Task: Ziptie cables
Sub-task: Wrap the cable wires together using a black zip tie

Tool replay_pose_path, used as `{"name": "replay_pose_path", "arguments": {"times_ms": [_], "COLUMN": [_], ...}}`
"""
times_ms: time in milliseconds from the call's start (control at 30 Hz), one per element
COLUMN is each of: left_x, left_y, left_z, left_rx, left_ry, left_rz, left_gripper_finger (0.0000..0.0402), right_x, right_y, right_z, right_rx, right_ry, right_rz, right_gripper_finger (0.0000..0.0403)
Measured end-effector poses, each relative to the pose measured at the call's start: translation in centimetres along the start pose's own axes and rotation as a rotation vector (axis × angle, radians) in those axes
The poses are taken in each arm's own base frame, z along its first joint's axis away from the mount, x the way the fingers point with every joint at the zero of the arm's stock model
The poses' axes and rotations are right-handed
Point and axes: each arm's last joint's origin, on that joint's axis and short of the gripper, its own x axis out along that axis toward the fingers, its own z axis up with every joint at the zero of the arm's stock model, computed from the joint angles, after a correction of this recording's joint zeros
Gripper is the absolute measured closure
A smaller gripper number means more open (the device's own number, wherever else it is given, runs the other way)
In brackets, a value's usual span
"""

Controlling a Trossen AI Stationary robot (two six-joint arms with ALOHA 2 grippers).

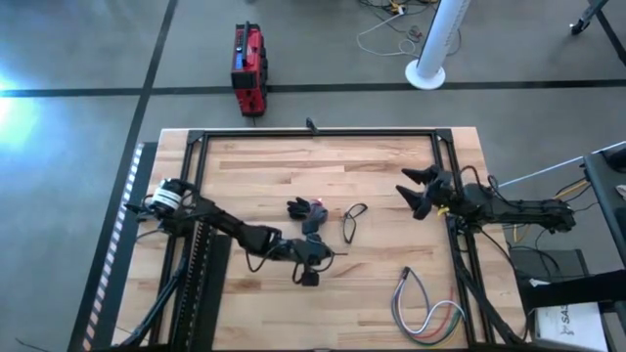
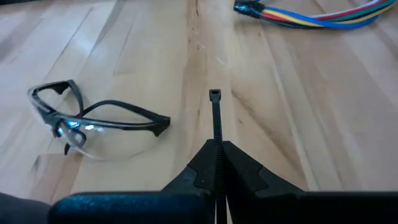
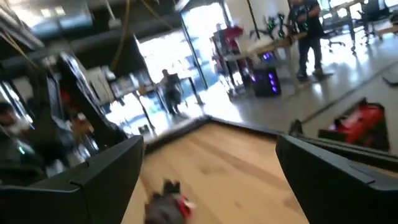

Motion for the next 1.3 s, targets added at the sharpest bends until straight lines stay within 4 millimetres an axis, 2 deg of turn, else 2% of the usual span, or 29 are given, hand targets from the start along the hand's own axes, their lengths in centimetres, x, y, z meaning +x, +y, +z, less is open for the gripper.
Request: {"name": "replay_pose_path", "arguments": {"times_ms": [133, 300, 400, 467, 600, 700, 833, 967, 1067, 1200, 1300], "left_x": [-0.1, -0.4, -0.6, -0.7, -0.7, -0.7, -0.6, -0.3, 0.3, 1.4, 2.1], "left_y": [-0.2, -0.6, -0.9, -1.0, -1.0, -1.0, -0.7, -0.8, -0.9, -1.2, -1.4], "left_z": [-0.3, -1.5, -1.9, -2.0, -2.0, -1.6, -1.2, -1.1, -1.6, -2.3, -2.7], "left_rx": [0.004, 0.010, 0.002, -0.002, -0.019, -0.017, -0.023, -0.033, -0.037, -0.050, -0.036], "left_ry": [0.005, 0.036, 0.047, 0.046, 0.035, 0.003, -0.042, -0.083, -0.102, -0.136, -0.124], "left_rz": [-0.005, -0.017, -0.024, -0.027, -0.028, -0.028, 0.018, 0.018, 0.016, 0.012, 0.015], "left_gripper_finger": [0.0401, 0.0401, 0.0401, 0.0401, 0.0402, 0.0402, 0.0402, 0.0402, 0.0402, 0.0402, 0.0402], "right_x": [0.0, 0.3, 0.6, 0.8, 0.7, 0.7, 0.4, -0.3, -0.4, -1.3, -1.9], "right_y": [0.3, 1.1, 1.8, 2.3, 3.8, 5.7, 8.0, 9.7, 11.0, 12.4, 13.5], "right_z": [0.6, -0.1, -0.9, -1.7, -3.9, -4.0, -3.4, -2.5, -2.1, -3.3, -4.7], "right_rx": [0.106, 0.126, 0.145, 0.153, 0.164, 0.155, 0.099, 0.063, 0.114, 0.202, 0.256], "right_ry": [-0.058, 0.064, 0.147, 0.226, 0.490, 0.613, 0.839, 1.079, 1.177, 1.362, 1.402], "right_rz": [0.030, 0.223, 0.279, 0.302, 0.336, 0.349, 0.216, -0.007, -0.182, -0.375, -0.449], "right_gripper_finger": [0.0049, 0.0049, 0.0049, 0.0049, 0.0049, 0.0049, 0.0049, 0.0049, 0.0049, 0.0049, 0.0049]}}
